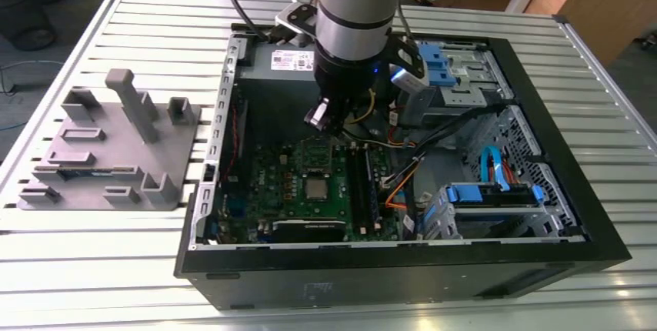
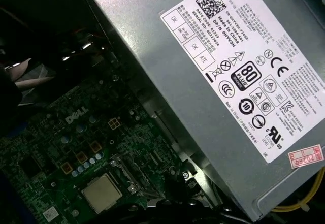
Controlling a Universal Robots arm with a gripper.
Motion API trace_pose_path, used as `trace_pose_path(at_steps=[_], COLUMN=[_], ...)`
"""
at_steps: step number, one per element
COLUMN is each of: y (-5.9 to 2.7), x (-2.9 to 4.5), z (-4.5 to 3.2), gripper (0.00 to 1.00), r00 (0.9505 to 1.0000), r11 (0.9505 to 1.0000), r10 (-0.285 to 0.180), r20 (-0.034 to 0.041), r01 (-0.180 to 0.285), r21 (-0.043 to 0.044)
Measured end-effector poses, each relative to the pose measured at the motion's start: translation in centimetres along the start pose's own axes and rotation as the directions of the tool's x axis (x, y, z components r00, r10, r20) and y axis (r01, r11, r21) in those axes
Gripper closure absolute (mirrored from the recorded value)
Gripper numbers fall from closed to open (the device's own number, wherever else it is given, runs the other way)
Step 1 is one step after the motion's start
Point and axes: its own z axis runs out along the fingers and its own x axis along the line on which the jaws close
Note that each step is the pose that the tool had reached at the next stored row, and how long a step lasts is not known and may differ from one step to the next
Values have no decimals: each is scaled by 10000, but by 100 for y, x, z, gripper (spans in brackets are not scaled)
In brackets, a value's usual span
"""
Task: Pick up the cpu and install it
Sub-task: 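Close the cpu cover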
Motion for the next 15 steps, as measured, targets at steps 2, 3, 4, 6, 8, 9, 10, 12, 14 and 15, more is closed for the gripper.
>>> trace_pose_path(at_steps=[2,3,4,6,8,9,10,12,14,15], y=[-1,-2,-3,-6,-8,-10,-12,-15,-18,-20], x=[5,8,11,17,22,25,28,34,39,40], z=[-1,-2,-3,-3,-4,-5,-5,-7,-9,-9], gripper=[87,87,87,87,87,87,87,87,87,87], r00=[10000,10000,10000,10000,9999,9999,9999,9999,9998,9998], r11=[10000,10000,10000,10000,9999,9999,9999,9999,9998,9998], r10=[-26,-39,-52,-81,-107,-120,-132,-155,-177,-187], r20=[10,16,20,29,35,38,41,48,53,56], r01=[26,39,52,81,107,120,132,155,177,187], r21=[-5,-8,-10,-15,-19,-21,-23,-28,-33,-35])
